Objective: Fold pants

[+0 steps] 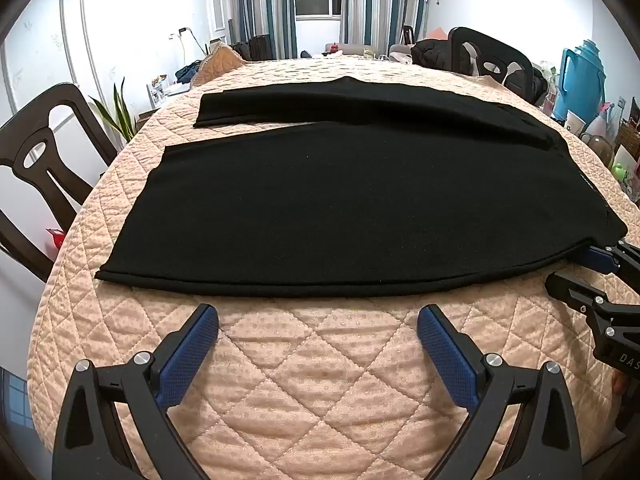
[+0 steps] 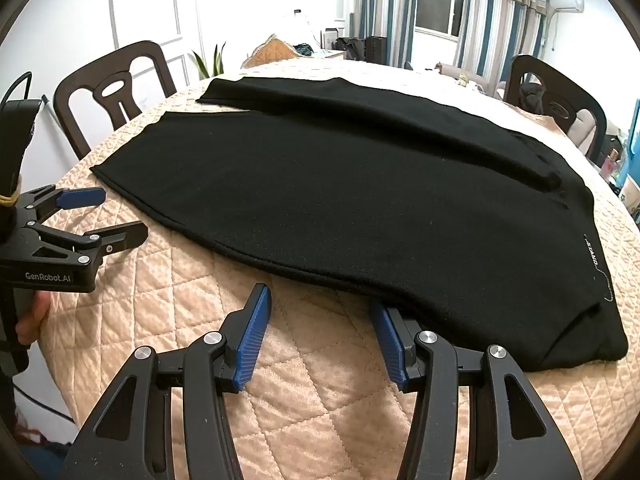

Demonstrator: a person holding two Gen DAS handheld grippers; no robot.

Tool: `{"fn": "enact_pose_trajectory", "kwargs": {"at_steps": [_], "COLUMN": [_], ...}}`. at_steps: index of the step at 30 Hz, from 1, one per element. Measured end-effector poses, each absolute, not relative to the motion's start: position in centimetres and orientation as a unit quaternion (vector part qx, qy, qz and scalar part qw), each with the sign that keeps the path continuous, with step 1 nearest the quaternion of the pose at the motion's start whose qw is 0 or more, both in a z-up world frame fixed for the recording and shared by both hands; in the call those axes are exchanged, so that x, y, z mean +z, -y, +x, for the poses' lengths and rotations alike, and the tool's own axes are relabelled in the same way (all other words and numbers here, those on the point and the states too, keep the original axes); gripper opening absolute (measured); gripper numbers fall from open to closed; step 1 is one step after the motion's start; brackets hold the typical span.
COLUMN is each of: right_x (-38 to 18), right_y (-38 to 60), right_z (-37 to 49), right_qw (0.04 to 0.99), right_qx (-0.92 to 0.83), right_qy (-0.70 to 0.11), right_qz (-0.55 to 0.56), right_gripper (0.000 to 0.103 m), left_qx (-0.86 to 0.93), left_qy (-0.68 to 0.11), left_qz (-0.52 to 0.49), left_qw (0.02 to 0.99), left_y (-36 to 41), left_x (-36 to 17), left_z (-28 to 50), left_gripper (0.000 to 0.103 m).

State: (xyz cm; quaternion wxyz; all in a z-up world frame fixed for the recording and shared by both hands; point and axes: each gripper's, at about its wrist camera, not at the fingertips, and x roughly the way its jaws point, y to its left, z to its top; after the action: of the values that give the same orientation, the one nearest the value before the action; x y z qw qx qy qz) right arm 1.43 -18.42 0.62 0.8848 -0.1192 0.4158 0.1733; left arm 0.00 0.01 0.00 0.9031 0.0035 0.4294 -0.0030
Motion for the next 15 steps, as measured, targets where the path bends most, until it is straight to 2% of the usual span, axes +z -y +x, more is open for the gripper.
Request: {"fn": "enact_pose_trajectory", "kwargs": {"at_steps": [15], "right_x": [0.64], "right_y": [18.46], "right_z": [1.44], "right_qw": [0.885], "right_qx": [0.176], "right_qy": [-0.416], "right_qz": [-0.113], "right_gripper": [0.052], "left_qx": [-0.002], "left_qy": [-0.426], "left_qz": [0.005], "left_qw": [0.905], "left_y": [-0.05], "left_x": [0.2], "left_z": [-0.06], "left_gripper": [0.101]}}
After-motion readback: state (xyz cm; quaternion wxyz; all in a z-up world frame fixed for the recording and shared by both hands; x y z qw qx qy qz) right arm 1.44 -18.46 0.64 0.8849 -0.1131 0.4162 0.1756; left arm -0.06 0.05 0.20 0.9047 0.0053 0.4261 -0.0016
